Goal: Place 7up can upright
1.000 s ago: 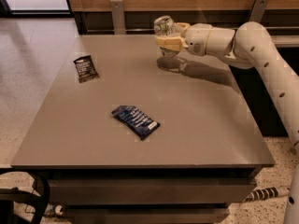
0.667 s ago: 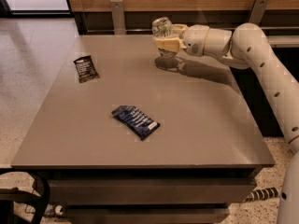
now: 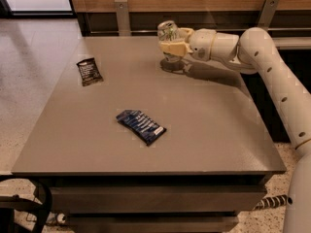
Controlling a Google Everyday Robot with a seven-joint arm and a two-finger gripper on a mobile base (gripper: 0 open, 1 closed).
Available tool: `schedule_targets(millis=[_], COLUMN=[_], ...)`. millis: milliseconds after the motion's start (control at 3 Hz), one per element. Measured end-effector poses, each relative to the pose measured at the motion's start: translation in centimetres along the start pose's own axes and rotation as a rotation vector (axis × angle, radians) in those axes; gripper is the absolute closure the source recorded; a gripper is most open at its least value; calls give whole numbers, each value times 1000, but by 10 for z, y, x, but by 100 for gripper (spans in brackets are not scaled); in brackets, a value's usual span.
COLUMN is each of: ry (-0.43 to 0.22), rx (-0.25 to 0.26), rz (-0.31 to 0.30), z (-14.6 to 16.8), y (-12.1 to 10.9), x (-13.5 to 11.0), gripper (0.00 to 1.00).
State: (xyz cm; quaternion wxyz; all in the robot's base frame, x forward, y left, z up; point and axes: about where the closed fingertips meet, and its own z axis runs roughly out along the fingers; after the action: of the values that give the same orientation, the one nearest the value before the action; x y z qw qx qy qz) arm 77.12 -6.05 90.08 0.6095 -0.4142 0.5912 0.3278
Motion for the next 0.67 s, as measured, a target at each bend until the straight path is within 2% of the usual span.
schedule_targets(millis=[667], ry=[-48], rx=[20], rz=[20], z=[-7], y=[4], x=[20], gripper=[100])
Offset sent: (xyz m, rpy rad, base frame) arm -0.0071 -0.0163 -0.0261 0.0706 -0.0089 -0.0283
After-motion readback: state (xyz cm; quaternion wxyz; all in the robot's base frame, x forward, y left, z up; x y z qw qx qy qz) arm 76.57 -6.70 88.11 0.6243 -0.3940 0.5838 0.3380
